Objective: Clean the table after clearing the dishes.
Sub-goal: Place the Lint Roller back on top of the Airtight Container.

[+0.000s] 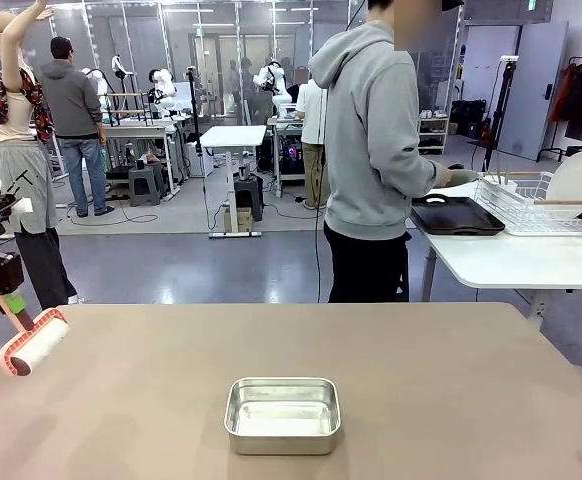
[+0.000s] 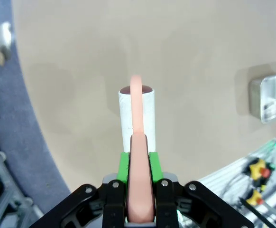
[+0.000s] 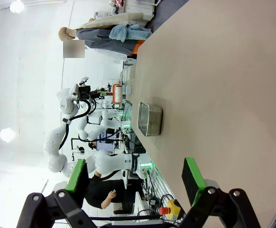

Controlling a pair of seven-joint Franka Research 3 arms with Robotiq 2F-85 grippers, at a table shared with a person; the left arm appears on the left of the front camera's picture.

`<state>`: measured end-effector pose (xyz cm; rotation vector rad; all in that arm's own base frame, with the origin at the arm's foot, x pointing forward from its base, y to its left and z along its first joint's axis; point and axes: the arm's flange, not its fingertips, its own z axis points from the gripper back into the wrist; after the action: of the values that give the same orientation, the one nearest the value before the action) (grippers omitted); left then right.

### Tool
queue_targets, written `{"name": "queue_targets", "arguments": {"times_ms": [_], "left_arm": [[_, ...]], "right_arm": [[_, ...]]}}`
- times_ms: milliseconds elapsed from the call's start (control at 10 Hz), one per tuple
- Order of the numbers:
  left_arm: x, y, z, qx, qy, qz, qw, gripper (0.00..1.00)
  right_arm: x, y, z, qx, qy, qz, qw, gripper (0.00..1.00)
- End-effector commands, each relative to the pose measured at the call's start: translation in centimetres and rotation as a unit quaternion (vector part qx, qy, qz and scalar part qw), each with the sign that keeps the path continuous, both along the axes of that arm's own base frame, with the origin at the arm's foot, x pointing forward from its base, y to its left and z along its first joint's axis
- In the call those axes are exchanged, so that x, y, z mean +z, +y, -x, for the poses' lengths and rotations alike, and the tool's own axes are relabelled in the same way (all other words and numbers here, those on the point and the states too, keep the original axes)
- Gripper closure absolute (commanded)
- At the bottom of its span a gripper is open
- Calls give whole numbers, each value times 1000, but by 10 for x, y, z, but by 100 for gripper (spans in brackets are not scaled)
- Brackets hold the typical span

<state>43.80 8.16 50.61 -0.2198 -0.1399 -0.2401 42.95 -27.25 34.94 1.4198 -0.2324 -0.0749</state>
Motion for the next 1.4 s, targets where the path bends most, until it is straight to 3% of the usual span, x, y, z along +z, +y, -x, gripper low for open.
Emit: {"name": "queue_targets", "arguments": {"times_ms": [0,400,700,900,1100,1300], "left_arm": [[2,-60,-10,-129,-5,-42,991,79],[17,-173,40,-332,-31,-56,941,79],[31,-256,67,-469,-81,-55,878,79],[38,-318,67,-555,-102,-63,823,79],[30,-373,64,-616,-85,-68,781,79],[18,-418,48,-630,-73,-81,769,79]], "right_arm": [[4,1,1,1,-4,-1,1000,0],[4,1,1,1,-4,-1,1000,0],[4,1,1,1,-4,-1,1000,0],[4,1,1,1,-4,-1,1000,0],[4,1,1,1,-4,-1,1000,0],[4,1,1,1,-4,-1,1000,0]]}}
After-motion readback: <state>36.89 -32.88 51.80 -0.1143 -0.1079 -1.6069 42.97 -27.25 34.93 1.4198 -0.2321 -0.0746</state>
